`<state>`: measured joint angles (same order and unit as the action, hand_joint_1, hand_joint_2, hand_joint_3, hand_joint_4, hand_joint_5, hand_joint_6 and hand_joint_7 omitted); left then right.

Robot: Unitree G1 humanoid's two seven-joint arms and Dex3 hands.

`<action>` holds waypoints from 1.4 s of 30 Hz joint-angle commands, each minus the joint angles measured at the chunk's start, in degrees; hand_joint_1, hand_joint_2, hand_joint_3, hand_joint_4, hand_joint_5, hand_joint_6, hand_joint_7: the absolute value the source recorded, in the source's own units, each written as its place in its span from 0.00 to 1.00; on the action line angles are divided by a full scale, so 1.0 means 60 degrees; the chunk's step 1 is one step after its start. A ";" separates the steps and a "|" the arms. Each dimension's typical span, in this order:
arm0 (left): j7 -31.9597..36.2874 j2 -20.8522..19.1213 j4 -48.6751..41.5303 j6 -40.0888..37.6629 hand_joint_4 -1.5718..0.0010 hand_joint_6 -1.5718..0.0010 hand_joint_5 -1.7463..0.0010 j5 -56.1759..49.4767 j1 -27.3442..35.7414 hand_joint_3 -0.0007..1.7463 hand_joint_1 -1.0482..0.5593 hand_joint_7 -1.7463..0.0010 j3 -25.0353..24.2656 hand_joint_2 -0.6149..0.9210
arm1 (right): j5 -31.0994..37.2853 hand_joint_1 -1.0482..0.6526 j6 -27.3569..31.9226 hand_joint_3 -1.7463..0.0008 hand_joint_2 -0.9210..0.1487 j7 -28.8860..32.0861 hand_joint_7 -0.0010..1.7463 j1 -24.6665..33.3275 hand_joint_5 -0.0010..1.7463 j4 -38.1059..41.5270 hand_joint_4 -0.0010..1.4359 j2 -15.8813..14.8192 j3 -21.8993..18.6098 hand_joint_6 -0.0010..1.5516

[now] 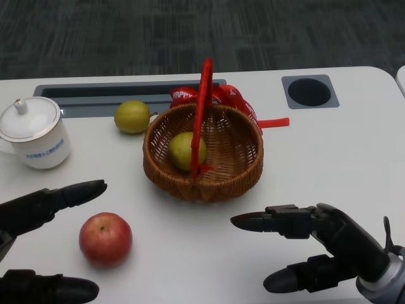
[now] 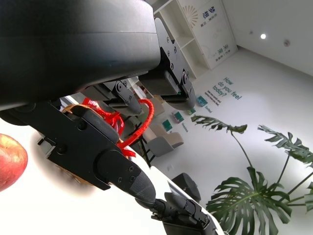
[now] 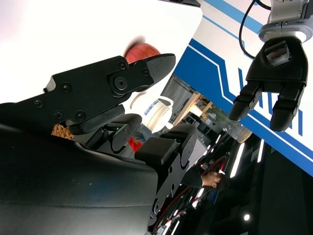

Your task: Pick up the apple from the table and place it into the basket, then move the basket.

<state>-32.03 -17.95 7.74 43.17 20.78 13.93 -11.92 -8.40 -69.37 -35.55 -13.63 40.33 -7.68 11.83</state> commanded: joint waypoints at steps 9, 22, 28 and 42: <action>-0.0096 -0.0257 0.0053 -0.0078 0.60 0.62 1.00 -0.0035 -0.0002 0.00 0.39 1.00 0.0018 0.84 | -0.0017 0.30 -0.0127 1.00 0.05 0.0116 0.00 -0.0063 0.00 0.0035 0.47 -0.0170 -0.0107 0.38; 0.0017 -0.0296 -0.0081 0.0073 0.59 0.61 0.99 -0.0509 -0.0099 0.00 0.38 1.00 -0.0005 0.84 | 0.0017 0.30 -0.0123 1.00 0.05 0.0166 0.00 -0.0065 0.00 -0.0009 0.47 -0.0224 -0.0123 0.37; 0.0433 -0.0360 -0.0809 0.0507 0.70 0.71 1.00 -0.2040 -0.0619 0.00 0.31 1.00 -0.0244 0.82 | 0.0050 0.30 -0.0038 1.00 0.05 0.0208 0.00 -0.0069 0.00 -0.0122 0.47 -0.0264 -0.0090 0.38; 0.2433 -0.0589 -0.3167 0.0143 0.77 0.79 0.99 -0.5496 -0.1802 0.00 0.21 0.99 0.0123 0.83 | -0.0027 0.30 -0.0104 1.00 0.04 0.0248 0.00 -0.0041 0.00 -0.0127 0.48 -0.0259 -0.0088 0.38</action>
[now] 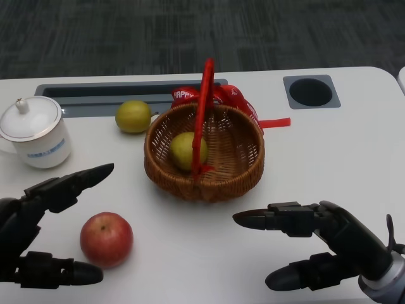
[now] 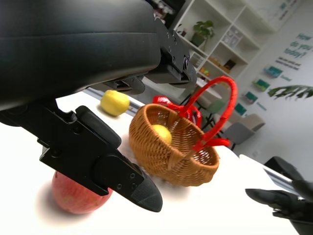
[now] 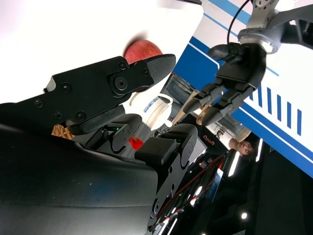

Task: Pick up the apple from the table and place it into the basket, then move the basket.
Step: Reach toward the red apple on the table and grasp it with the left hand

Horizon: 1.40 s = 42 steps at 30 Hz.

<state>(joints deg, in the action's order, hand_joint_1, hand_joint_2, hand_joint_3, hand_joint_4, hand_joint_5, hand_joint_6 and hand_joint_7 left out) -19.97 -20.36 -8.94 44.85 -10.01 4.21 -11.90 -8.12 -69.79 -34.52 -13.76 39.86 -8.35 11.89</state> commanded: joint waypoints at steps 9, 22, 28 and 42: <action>0.1382 -0.0342 -0.2184 -0.0384 0.79 0.80 1.00 -0.1302 -0.0996 0.00 0.19 1.00 0.0961 0.82 | -0.0064 0.29 0.0036 1.00 0.03 0.0069 0.00 -0.0042 0.00 -0.0093 0.48 -0.0160 -0.0079 0.39; 0.3093 -0.0658 -0.6233 -0.0252 0.80 0.82 1.00 -0.2509 -0.2843 0.00 0.24 1.00 0.2365 0.82 | -0.0135 0.29 0.0160 1.00 0.04 0.0076 0.00 0.0081 0.00 -0.0338 0.49 -0.0195 -0.0054 0.39; 0.3804 -0.0639 -0.7841 -0.0203 0.78 0.81 0.99 -0.2783 -0.3631 0.00 0.29 1.00 0.2994 0.83 | -0.0140 0.30 0.0240 1.00 0.04 0.0068 0.00 0.0115 0.00 -0.0475 0.49 -0.0231 -0.0041 0.39; 0.3815 -0.0207 -0.8973 0.0435 0.76 0.79 0.99 -0.2238 -0.4161 0.00 0.31 0.99 0.3547 0.82 | -0.0152 0.30 0.0279 1.00 0.04 0.0067 0.00 0.0141 0.00 -0.0565 0.49 -0.0224 -0.0021 0.39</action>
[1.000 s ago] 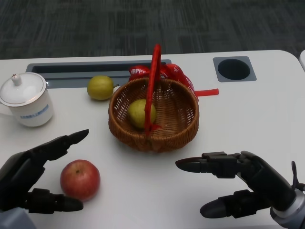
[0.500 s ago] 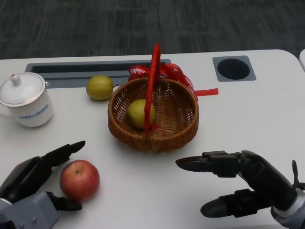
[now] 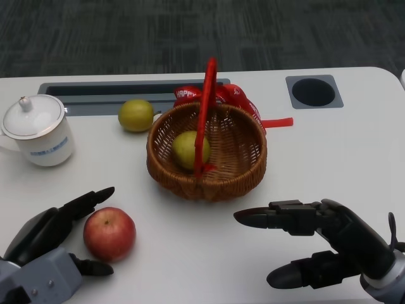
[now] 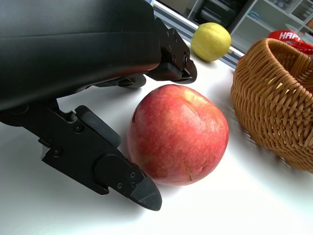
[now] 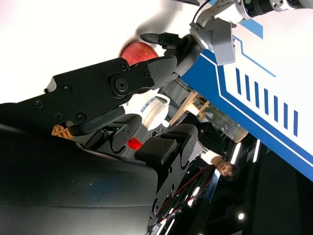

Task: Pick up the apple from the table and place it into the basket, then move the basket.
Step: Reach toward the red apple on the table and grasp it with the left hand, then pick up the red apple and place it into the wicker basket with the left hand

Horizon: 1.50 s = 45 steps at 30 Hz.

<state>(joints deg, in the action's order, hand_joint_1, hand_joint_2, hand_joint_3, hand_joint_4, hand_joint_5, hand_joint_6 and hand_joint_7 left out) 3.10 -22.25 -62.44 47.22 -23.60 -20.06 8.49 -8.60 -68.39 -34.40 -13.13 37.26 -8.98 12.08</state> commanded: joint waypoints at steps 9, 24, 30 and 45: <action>-0.0801 0.0113 0.0632 0.0762 0.74 0.75 0.99 0.0730 0.0125 0.00 0.34 0.99 0.0097 0.81 | 0.0035 0.30 -0.0056 1.00 0.04 0.0109 0.00 0.0007 0.00 0.0009 0.49 -0.0095 -0.0095 0.39; -0.0296 0.0627 0.0667 0.0314 0.29 0.36 0.93 0.1070 0.0047 0.01 0.61 0.95 -0.0193 0.89 | -0.0027 0.30 -0.0018 1.00 0.04 0.0100 0.00 0.0056 0.00 -0.0031 0.49 -0.0075 -0.0055 0.39; 0.0696 0.0628 0.0780 -0.0670 0.23 0.30 0.95 0.0499 0.0046 0.00 0.66 0.96 -0.0053 0.92 | -0.0104 0.31 -0.0030 1.00 0.03 0.0052 0.00 0.0061 0.00 -0.0023 0.48 -0.0100 -0.0040 0.38; 0.0869 0.0510 0.1961 -0.0301 0.22 0.28 0.97 0.1007 0.0728 0.00 0.62 0.98 -0.0463 0.92 | -0.0097 0.30 0.0000 1.00 0.02 0.0085 0.00 0.0085 0.00 -0.0048 0.49 -0.0041 -0.0031 0.39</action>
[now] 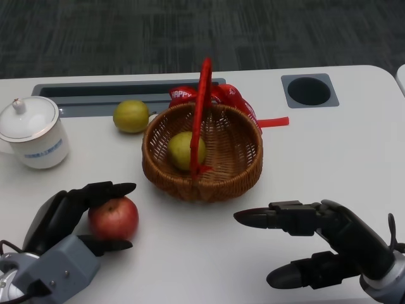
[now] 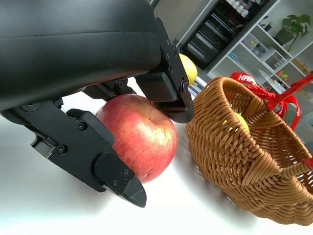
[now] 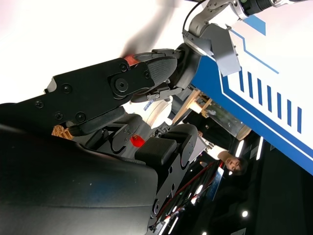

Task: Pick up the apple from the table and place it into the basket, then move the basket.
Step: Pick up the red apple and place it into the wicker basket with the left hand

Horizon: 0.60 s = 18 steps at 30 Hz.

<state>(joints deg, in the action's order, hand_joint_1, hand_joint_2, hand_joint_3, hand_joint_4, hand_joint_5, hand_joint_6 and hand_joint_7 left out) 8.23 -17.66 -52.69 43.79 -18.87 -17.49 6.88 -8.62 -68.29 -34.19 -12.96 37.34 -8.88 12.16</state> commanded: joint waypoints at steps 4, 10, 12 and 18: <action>-0.0480 -0.0332 0.1601 0.0444 0.22 0.28 0.98 0.0795 0.0760 0.00 0.61 0.99 -0.0487 0.92 | -0.0081 0.30 0.0045 1.00 0.02 0.0055 0.00 0.0058 0.00 -0.0084 0.49 -0.0069 -0.0056 0.40; -0.1219 -0.0438 0.4381 -0.0249 0.20 0.28 0.98 0.1532 0.1698 0.00 0.61 0.99 -0.0955 0.92 | -0.0098 0.30 0.0039 1.00 0.02 0.0033 0.00 0.0048 0.00 -0.0074 0.49 -0.0066 -0.0048 0.39; -0.1343 -0.0451 0.5135 -0.0422 0.19 0.27 0.98 0.1659 0.1913 0.00 0.61 0.99 -0.1114 0.92 | -0.0104 0.30 0.0039 1.00 0.02 0.0024 0.00 0.0044 0.00 -0.0064 0.49 -0.0064 -0.0042 0.39; -0.1686 -0.0435 0.6846 -0.0735 0.19 0.27 0.98 0.1850 0.2252 0.00 0.60 0.99 -0.1455 0.92 | -0.0102 0.30 -0.0008 1.00 0.02 0.0017 0.00 0.0016 0.00 -0.0011 0.49 -0.0045 -0.0037 0.40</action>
<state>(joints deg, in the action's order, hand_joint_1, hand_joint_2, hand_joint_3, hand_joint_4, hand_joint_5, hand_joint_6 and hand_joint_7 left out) -1.29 -19.24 -13.94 39.87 -9.23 -4.34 -0.67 -8.69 -67.97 -34.19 -12.86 37.34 -8.77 12.19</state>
